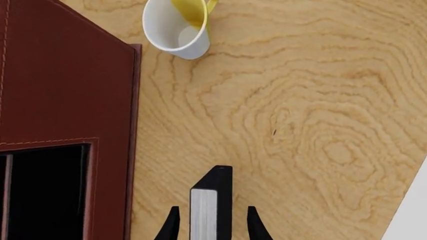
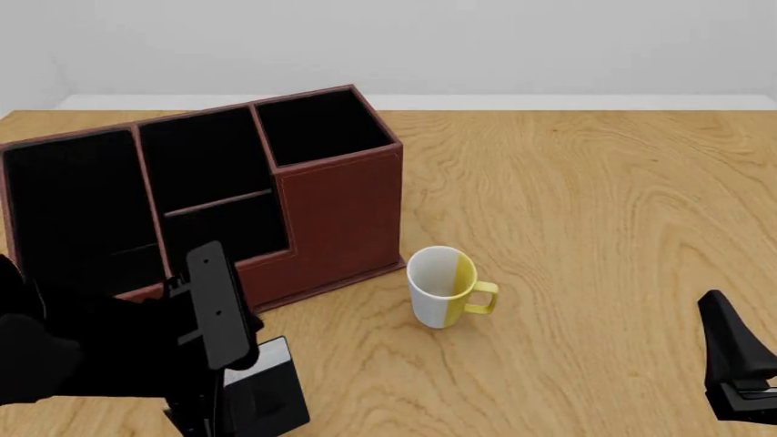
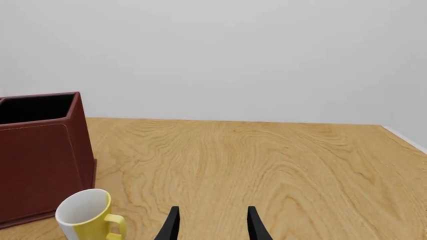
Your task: Pick up the book and place it in the front compartment of the caddy.
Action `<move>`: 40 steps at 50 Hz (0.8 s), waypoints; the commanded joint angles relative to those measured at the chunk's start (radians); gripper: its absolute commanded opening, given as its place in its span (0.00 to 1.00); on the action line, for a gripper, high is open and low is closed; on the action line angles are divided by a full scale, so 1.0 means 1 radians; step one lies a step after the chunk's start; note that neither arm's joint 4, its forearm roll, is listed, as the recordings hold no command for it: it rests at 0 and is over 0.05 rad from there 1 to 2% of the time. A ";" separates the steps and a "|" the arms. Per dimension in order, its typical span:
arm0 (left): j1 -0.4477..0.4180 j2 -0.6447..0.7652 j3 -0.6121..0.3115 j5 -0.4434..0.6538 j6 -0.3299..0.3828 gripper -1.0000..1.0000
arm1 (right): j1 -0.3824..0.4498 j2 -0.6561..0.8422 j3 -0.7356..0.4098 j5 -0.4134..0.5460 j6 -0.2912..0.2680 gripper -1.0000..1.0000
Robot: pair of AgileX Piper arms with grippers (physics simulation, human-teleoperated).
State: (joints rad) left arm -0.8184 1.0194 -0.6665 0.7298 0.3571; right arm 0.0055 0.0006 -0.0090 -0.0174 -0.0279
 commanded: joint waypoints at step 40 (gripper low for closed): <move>0.063 -0.024 -0.078 0.077 0.029 0.00 | 0.003 0.000 0.001 -0.002 0.001 1.00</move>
State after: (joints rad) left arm -0.7702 1.0191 -0.6606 0.7206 0.3406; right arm 0.0063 0.0008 -0.0071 -0.0187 -0.0294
